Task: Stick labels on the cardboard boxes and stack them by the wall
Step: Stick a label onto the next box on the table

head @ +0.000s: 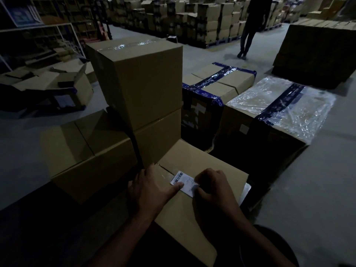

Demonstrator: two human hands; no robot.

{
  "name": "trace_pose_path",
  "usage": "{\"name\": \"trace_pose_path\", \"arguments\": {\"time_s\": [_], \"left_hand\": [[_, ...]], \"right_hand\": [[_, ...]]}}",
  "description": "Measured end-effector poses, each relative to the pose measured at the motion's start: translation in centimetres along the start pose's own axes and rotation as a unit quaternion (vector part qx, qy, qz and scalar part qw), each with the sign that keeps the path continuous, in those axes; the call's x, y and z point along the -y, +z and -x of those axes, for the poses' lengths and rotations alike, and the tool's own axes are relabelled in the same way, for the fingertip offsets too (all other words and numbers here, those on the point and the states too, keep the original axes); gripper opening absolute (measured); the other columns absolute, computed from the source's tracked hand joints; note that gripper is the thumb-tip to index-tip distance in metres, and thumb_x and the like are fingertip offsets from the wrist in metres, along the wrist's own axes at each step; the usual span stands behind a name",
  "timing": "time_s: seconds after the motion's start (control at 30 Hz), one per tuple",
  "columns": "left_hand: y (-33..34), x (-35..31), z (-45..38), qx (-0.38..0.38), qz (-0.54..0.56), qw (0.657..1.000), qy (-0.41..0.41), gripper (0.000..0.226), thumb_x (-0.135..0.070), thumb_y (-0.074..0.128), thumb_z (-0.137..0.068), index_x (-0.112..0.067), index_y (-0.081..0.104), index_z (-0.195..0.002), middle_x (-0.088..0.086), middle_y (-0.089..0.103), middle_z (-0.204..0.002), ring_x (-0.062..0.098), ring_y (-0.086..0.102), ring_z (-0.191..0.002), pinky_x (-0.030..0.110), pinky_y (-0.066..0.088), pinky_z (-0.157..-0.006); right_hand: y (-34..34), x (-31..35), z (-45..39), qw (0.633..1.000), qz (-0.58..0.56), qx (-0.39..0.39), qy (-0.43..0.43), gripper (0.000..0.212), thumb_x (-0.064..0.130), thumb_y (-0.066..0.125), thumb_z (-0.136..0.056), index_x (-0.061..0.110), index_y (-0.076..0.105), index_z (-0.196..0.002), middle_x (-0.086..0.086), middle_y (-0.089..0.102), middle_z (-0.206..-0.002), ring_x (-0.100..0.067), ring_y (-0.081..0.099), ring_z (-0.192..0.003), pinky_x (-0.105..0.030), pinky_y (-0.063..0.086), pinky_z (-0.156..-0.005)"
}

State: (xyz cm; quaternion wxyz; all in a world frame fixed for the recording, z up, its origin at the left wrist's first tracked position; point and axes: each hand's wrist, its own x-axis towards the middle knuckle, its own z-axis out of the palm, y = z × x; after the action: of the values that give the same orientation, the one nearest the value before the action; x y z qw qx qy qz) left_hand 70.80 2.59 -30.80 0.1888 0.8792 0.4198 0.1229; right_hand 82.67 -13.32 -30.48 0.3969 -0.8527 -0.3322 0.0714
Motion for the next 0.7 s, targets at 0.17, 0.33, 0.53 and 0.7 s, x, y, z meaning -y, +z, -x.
{"name": "trace_pose_path", "arguments": {"time_s": [0.17,0.33,0.53,0.7], "left_hand": [[-0.1,-0.2,0.1,-0.008,0.006,1.0,-0.002,0.119,-0.097,0.052,-0.057,-0.025,0.032,-0.15,0.002,0.047,-0.146,0.021,0.043,-0.136,0.044,0.029,-0.113],[-0.1,0.0,0.0,-0.006,0.001,1.0,0.004,0.121,-0.099,0.046,-0.055,-0.025,0.033,-0.15,0.002,0.048,-0.146,0.021,0.044,-0.136,0.046,0.03,-0.114],[0.0,0.0,-0.1,-0.006,-0.001,1.0,0.004,0.122,-0.1,0.046,-0.056,-0.024,0.033,-0.15,0.003,0.048,-0.146,0.021,0.044,-0.135,0.046,0.03,-0.113],[0.1,0.0,0.0,-0.007,0.009,1.0,0.003,0.121,-0.098,0.048,-0.057,-0.024,0.032,-0.151,0.003,0.047,-0.148,0.022,0.042,-0.137,0.045,0.028,-0.114]], "right_hand": [[0.2,-0.2,0.3,1.0,0.026,0.005,-0.004,0.021,0.02,0.075,-0.078,0.027,0.058,-0.088,0.019,0.042,-0.09,-0.007,0.049,-0.091,-0.016,0.046,-0.072],[0.1,-0.4,0.8,1.0,0.009,-0.01,0.004,0.025,0.021,0.075,-0.079,0.028,0.055,-0.091,0.02,0.04,-0.095,-0.005,0.05,-0.093,-0.02,0.053,-0.075],[-0.3,-0.9,0.5,1.0,-0.014,-0.013,0.0,0.023,0.018,0.075,-0.076,0.026,0.059,-0.089,0.01,0.051,-0.094,0.009,0.046,-0.093,-0.008,0.041,-0.069],[-0.1,-0.5,1.3,1.0,0.001,-0.014,0.004,0.025,0.023,0.073,-0.08,0.031,0.054,-0.092,0.016,0.043,-0.097,0.0,0.051,-0.089,-0.016,0.051,-0.073]]}}
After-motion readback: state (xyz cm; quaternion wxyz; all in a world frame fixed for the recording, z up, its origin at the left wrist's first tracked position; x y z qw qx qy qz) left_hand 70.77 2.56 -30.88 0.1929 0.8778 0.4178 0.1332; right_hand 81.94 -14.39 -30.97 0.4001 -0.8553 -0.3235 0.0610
